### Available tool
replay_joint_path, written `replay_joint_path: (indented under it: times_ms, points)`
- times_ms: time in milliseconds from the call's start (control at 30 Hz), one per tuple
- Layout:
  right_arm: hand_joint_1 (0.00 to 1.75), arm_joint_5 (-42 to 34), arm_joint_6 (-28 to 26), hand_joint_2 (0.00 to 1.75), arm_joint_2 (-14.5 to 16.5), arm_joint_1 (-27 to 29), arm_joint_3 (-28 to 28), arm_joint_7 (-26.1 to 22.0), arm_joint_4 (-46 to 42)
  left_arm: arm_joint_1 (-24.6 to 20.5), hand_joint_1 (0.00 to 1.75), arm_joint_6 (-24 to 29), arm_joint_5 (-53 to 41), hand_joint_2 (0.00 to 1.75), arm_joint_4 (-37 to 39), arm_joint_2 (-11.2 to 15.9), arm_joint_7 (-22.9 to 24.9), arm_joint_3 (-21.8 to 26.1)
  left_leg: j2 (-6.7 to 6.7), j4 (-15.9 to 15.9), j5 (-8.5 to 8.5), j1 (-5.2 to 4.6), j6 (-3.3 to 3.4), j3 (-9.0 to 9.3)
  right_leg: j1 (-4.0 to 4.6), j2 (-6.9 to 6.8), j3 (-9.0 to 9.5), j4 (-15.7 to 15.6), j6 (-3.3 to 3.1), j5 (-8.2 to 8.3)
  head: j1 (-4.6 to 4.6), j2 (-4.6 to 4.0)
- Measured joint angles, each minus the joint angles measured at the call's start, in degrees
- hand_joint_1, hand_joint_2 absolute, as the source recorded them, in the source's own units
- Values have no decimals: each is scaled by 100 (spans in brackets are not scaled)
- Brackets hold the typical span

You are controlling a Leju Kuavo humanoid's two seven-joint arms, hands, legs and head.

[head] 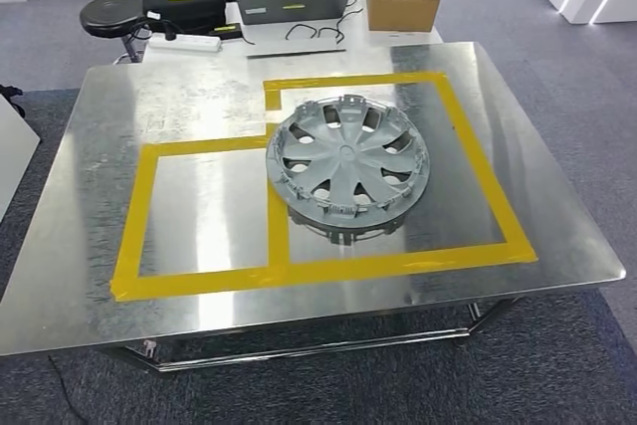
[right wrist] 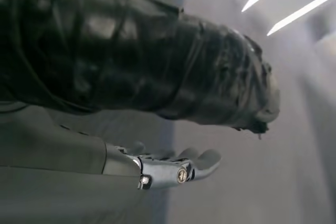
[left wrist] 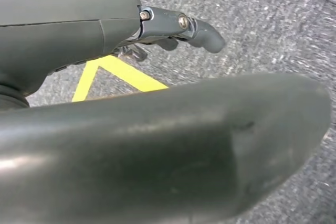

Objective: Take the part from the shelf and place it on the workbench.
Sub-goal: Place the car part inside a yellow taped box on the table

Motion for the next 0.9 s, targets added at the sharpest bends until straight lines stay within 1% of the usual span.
replay_joint_path:
  times_ms: [33, 67, 100, 133, 167, 200, 233, 267, 300, 333, 367, 400, 433, 467, 500, 533, 567, 600, 633, 667, 700, 733, 767, 800, 833, 867, 900]
  points:
    - [0, 237, -82, 0, 27, -20, -133, -41, 221, -9, 0, -1, 13, 0, 0, -14, 7, 5, 3, -1, -2, 0, -3, 3, -19, 5, -216, 383, 26, -163, 12, 0]
    - [0, 414, -138, 0, 53, -33, -244, -73, 424, -13, 0, -2, 22, 0, 0, -25, 14, 11, 4, 5, -12, 1, -13, 2, -43, 5, -390, 674, 53, -245, 21, 0]
    - [0, 512, -166, 0, 74, -40, -330, -94, 586, -12, 0, -4, 23, 0, 0, -36, 18, 16, 4, 16, -26, 6, -31, 3, -71, 4, -472, 773, 79, -211, 24, 0]
    - [0, 586, -196, 0, 88, -50, -395, -104, 713, -10, 0, -8, 25, 0, 0, -48, 21, 21, 4, 38, -44, 18, -59, 3, -99, 2, -434, 637, 109, -63, 24, 0]
    - [0, 727, -255, 0, 97, -65, -447, -106, 835, -8, 0, -16, 33, 0, 0, -59, 25, 25, 4, 78, -70, 39, -99, 1, -131, 0, -280, 289, 144, 161, 26, 0]
    - [0, 960, -342, 0, 100, -85, -483, -106, 962, -7, 0, -27, 44, 0, -1, -67, 26, 30, 2, 127, -102, 56, -150, -2, -147, 3, -113, -66, 171, 340, 28, 1]
    - [0, 1338, -464, 0, 98, -100, -505, -102, 1129, -9, 0, -37, 57, 0, -1, -69, 28, 37, -4, 186, -142, 65, -207, -7, -153, 15, 27, -367, 165, 475, 43, 1]
    - [0, 1819, -596, 0, 87, -105, -512, -88, 1333, -11, 0, -46, 68, 0, -2, -71, 28, 46, -9, 227, -174, 65, -260, -8, -153, 24, 108, -538, 133, 536, 51, 1]
    - [0, 2383, -733, 0, 59, -101, -500, -51, 1598, -14, 0, -50, 68, 0, -2, -71, 28, 56, -14, 252, -220, 58, -288, -2, -144, 30, 117, -566, 89, 533, 53, 1]
    - [0, 3003, -903, 0, 5, -91, -474, 20, 1912, -15, 0, -52, 51, 0, -2, -76, 33, 64, -17, 259, -254, 53, -259, 8, -142, 31, 120, -578, 46, 543, 50, 1]
    - [0, 3672, -1141, 0, -72, -80, -425, 136, 2279, -15, 0, -50, 5, 0, -1, -84, 53, 70, -17, 249, -255, 52, -183, 21, -143, 22, 125, -576, 28, 542, 31, 1]
    - [0, 4352, -1432, 0, -158, -68, -348, 294, 2698, -15, 0, -39, -70, 0, -1, -78, 96, 73, -18, 247, -253, 50, -106, 35, -159, 8, 136, -587, 43, 551, 25, 1]
    - [0, 4960, -1724, 0, -255, -55, -250, 483, 3118, -15, 0, -15, -177, 0, -1, -66, 163, 69, -19, 229, -217, 43, -40, 54, -187, -3, 154, -621, 67, 567, 18, 1]
    - [0, 5497, -1953, 0, -345, -46, -129, 712, 3546, -15, 0, 20, -304, 0, -2, -46, 254, 54, -19, 171, -156, 23, -9, 87, -217, -17, 218, -706, 93, 608, 8, 2]
    - [0, 5884, -2074, 0, -443, -41, -1, 976, 3921, -15, 0, 61, -432, 0, -2, -38, 346, 27, -18, -66, -24, 33, 44, 208, -244, -25, 290, -810, 94, 651, -28, 2]
    - [0, 6159, -2117, 0, -531, -42, 128, 1225, 4256, -22, 0, 98, -550, 0, -1, -39, 429, -11, -8, -364, 125, 43, 92, 363, -243, -18, 350, -899, 82, 677, -77, 2]
    - [0, 6369, -2124, 0, -608, -55, 251, 1456, 4558, -33, 0, 127, -649, 0, -1, -42, 499, -59, 1, -687, 285, 63, 162, 520, -224, -5, 356, -886, 62, 640, -114, 1]
    - [0, 6556, -2136, 0, -676, -75, 375, 1671, 4841, -50, 0, 150, -727, 0, 0, -46, 558, -104, 10, -966, 421, 105, 212, 654, -208, 11, 256, -725, 55, 532, -133, 1]
    - [0, 6740, -2143, 0, -725, -98, 500, 1852, 5108, -69, 0, 166, -787, 0, 0, -40, 615, -147, 20, -1062, 465, 124, 189, 696, -201, 22, 101, -459, 92, 390, -115, 0]
    - [0, 6934, -2143, 0, -778, -120, 632, 2035, 5343, -80, 0, 177, -838, 0, 0, -40, 678, -190, 22, -1083, 481, 155, 161, 692, -216, 27, -74, -147, 145, 253, -89, 0]
    - [0, 7134, -2134, 0, -817, -135, 775, 2208, 5547, -88, 0, 186, -877, 0, 0, -47, 743, -227, 24, -1041, 464, 198, 89, 665, -245, 25, -205, 80, 213, 198, -70, 0]
    - [0, 7317, -2124, 0, -847, -147, 925, 2356, 5707, -90, 0, 192, -908, 0, 0, -60, 809, -262, 25, -958, 423, 256, 0, 621, -282, 19, -252, 140, 289, 249, -60, 0]
    - [0, 7486, -2123, 0, -855, -162, 1071, 2482, 5843, -92, 0, 196, -933, 0, 0, -72, 867, -291, 25, -837, 366, 328, -100, 562, -327, 10, -210, 26, 369, 386, -57, 0]
    - [0, 7667, -2130, 0, -841, -194, 1229, 2603, 5967, -95, 0, 204, -961, 0, 0, -78, 918, -319, 25, -644, 279, 421, -235, 468, -363, 11, -97, -204, 470, 520, -54, 0]
    - [0, 7883, -2138, 0, -787, -233, 1399, 2733, 6098, -101, 0, 232, -986, 0, -3, -53, 957, -344, 22, -433, 179, 487, -370, 355, -382, 33, -54, -331, 562, 596, -34, 0]
    - [0, 8133, -2144, 0, -738, -275, 1580, 2867, 6203, -114, 0, 288, -1014, 0, -4, -44, 985, -369, 18, -188, 58, 539, -498, 231, -395, 62, -43, -370, 552, 601, 3, 0]
    - [0, 8414, -2138, 0, -691, -312, 1790, 3012, 6298, -127, 0, 382, -1044, 0, -5, -40, 1008, -394, 17, 21, -43, 565, -601, 123, -394, 93, -99, -292, 469, 541, 24, 1]
